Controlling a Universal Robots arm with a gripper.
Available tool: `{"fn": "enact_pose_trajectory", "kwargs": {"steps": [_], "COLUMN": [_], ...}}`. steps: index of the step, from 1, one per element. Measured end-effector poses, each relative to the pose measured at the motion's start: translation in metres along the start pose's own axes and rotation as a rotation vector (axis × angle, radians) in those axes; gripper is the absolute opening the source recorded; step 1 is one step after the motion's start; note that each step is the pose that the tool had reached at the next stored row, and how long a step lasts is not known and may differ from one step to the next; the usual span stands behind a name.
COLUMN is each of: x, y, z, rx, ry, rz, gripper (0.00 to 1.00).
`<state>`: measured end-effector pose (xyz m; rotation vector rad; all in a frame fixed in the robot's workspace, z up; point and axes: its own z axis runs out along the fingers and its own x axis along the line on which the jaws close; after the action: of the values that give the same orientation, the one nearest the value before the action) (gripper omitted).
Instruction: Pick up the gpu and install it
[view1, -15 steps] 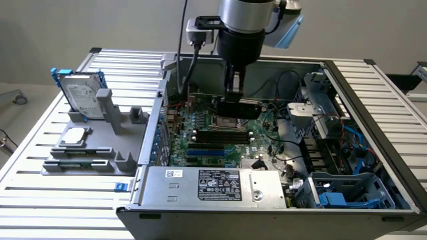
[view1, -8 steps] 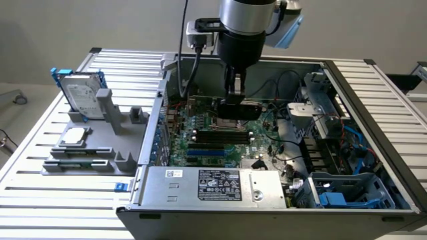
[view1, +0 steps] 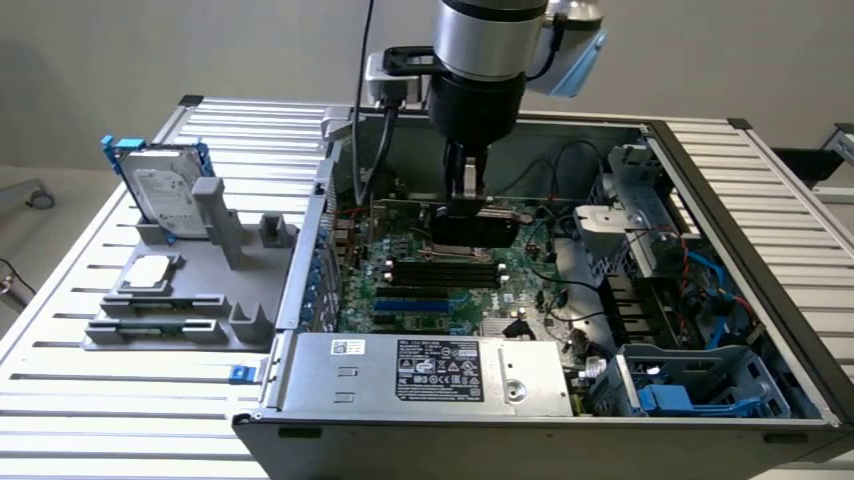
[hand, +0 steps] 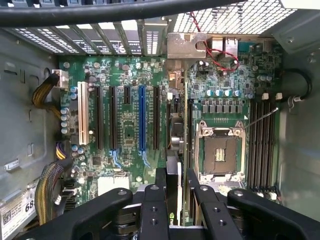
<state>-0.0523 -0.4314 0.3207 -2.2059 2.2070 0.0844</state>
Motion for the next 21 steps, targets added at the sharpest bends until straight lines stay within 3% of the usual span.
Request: {"fn": "enact_pose_trajectory", "kwargs": {"steps": [15, 21], "x": [0.011, 0.013], "y": [0.0122, 0.0157], "z": [0.0185, 0.0239], "rx": [-0.0024, -0.0123], "ry": [0.0, 0.002], "rz": [-0.009, -0.011], "gripper": [0.26, 0.26]}}
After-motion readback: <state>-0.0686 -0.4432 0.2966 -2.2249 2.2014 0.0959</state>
